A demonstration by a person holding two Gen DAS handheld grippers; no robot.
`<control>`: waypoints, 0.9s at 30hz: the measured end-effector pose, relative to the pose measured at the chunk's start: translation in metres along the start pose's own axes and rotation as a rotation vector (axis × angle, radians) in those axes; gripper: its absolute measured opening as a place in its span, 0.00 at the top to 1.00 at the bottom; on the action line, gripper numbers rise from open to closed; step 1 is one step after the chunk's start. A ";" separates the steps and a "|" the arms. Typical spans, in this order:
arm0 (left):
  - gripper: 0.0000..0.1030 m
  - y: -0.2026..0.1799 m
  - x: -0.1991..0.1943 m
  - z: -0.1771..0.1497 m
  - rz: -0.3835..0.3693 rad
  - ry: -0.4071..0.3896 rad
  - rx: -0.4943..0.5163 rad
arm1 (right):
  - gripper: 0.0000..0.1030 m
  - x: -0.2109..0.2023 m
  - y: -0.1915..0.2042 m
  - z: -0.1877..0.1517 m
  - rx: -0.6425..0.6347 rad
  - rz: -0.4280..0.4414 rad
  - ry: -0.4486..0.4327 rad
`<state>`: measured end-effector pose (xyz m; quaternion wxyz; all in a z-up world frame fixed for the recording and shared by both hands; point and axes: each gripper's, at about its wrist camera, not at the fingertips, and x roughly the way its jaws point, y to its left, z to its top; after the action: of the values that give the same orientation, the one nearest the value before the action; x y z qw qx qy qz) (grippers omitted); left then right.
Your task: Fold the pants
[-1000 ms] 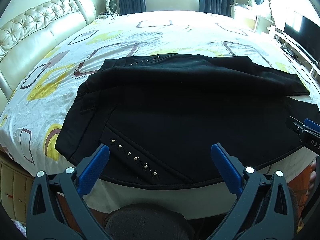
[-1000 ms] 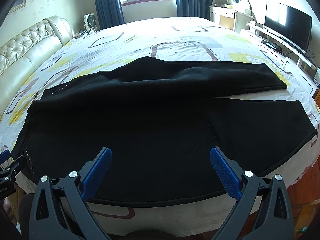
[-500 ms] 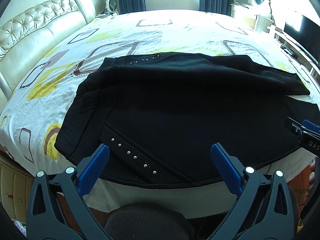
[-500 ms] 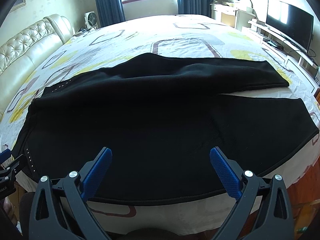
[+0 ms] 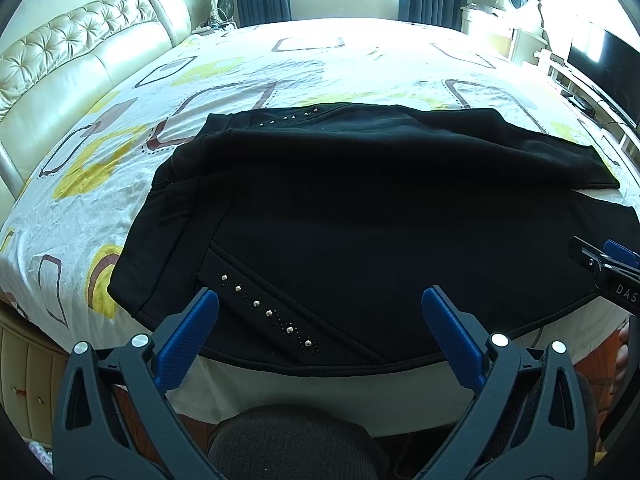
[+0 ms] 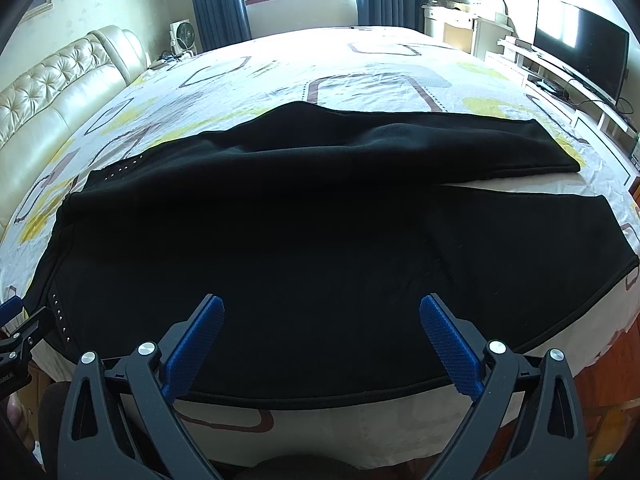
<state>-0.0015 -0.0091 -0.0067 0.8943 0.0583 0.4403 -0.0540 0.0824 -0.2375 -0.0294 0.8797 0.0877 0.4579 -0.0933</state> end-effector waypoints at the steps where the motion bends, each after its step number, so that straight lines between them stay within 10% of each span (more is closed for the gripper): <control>1: 0.02 0.000 0.000 0.000 0.000 0.000 0.000 | 0.05 0.000 0.000 0.000 0.000 0.001 0.000; 27: 0.02 -0.001 0.001 -0.001 -0.002 0.003 -0.002 | 0.05 0.004 0.004 -0.001 -0.013 0.009 0.021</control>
<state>-0.0019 -0.0102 -0.0075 0.8936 0.0569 0.4418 -0.0542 0.0844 -0.2337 -0.0331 0.8759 0.0848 0.4672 -0.0853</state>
